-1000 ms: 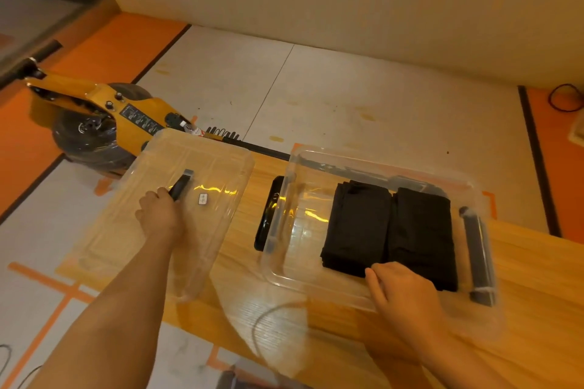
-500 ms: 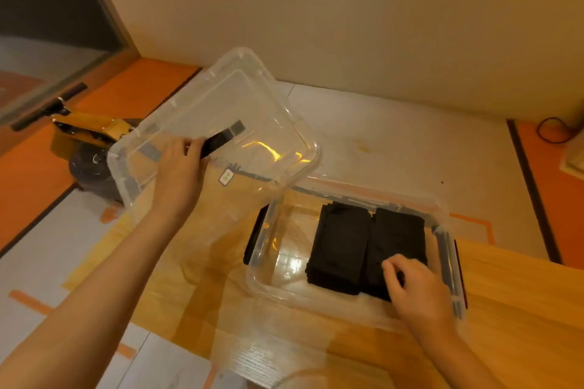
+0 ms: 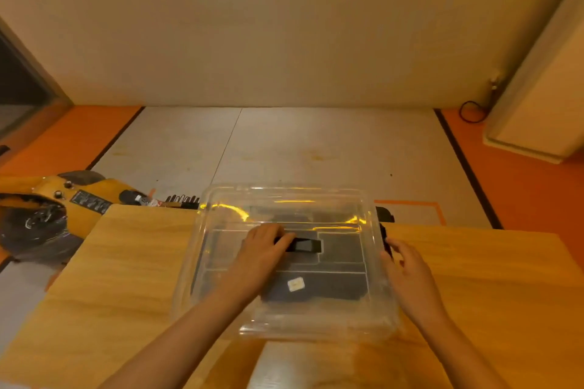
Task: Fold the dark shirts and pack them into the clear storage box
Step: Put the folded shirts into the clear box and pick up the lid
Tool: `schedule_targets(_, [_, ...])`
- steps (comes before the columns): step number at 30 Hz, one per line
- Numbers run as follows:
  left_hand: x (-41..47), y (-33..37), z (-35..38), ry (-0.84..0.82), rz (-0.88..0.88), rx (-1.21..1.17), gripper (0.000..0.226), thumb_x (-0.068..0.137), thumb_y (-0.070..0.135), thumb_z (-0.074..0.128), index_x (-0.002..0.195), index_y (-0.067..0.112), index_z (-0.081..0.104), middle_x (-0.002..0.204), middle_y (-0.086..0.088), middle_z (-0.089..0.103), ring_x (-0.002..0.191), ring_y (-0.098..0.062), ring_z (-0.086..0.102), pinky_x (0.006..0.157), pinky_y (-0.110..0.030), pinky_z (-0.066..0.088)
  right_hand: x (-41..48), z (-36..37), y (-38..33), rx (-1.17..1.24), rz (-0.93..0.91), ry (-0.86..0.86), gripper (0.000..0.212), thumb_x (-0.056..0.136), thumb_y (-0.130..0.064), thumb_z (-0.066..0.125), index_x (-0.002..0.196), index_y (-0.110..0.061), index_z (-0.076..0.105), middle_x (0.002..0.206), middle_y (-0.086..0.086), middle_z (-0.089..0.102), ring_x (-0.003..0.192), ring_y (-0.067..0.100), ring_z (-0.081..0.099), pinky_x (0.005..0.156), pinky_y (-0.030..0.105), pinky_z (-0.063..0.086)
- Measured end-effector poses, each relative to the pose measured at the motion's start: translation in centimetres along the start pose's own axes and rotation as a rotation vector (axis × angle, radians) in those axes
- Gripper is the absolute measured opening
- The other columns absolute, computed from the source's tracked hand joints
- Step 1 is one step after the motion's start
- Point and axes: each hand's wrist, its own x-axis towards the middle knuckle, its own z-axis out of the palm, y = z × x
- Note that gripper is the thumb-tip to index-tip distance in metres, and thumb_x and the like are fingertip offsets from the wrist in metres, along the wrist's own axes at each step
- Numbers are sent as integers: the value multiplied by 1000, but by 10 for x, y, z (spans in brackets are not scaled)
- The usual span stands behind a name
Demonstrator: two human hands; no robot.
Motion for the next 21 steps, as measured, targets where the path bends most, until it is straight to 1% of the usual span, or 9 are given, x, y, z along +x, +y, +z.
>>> schedule_targets(2, [-4,0,11,-24,-18,45,24,92,34,56,115,25,57,106,5,52,99,-14,47,83,-20,41,-1,6,12,-68,-18,12,40,97,-33,52,135,-21,51,136,1,53,122,19,50,93,31,46])
schedule_targets(4, [-5,-6,24,-16,43,182,48,71,28,83,109,33,54,98,9,56,90,-8,49,72,-18,49,2,10,21,-102,-17,5,41,97,-33,52,137,-22,50,137,1,52,124,19,49,96,33,45])
schedule_targets(6, [-3,-8,29,-8,72,243,57,60,29,89,107,32,57,95,9,58,87,-7,47,68,-17,51,5,14,27,-111,-25,-8,41,98,-32,50,138,-23,49,137,0,52,125,18,47,97,35,45])
schedule_targets(8, [1,-9,27,24,105,243,56,59,28,90,107,25,61,94,5,60,86,-11,54,68,-19,52,10,21,29,-91,-42,-15,41,100,-30,46,140,-24,45,136,-1,53,123,18,49,96,36,49])
schedule_targets(10, [3,-10,27,37,98,209,57,62,24,89,112,21,61,98,1,61,86,-16,60,70,-22,54,13,28,29,-86,-54,-9,43,101,-29,42,144,-25,40,135,0,54,120,18,53,92,34,52])
schedule_targets(14, [6,-19,38,36,80,121,57,74,16,80,124,19,53,110,-4,58,97,-21,55,79,-30,52,22,37,30,-95,-29,-10,47,101,-31,41,147,-23,35,136,3,53,118,21,54,87,32,52])
schedule_targets(17, [6,-22,40,43,41,68,38,90,27,56,126,18,55,116,-4,58,104,-19,50,85,-25,44,26,40,30,-130,-25,11,48,101,-33,42,147,-23,34,132,4,55,112,21,57,82,33,56])
schedule_targets(18, [6,-22,39,42,20,49,38,92,32,46,127,18,56,117,-4,58,105,-17,48,87,-22,41,27,41,30,-145,-29,18,48,101,-33,43,147,-23,34,130,4,56,110,20,58,79,33,56])
schedule_targets(21, [5,-23,39,44,7,21,42,95,36,41,129,18,56,121,-3,56,110,-16,47,89,-19,37,27,41,29,-211,-36,39,47,100,-33,43,145,-21,35,126,4,58,106,20,58,75,31,55])
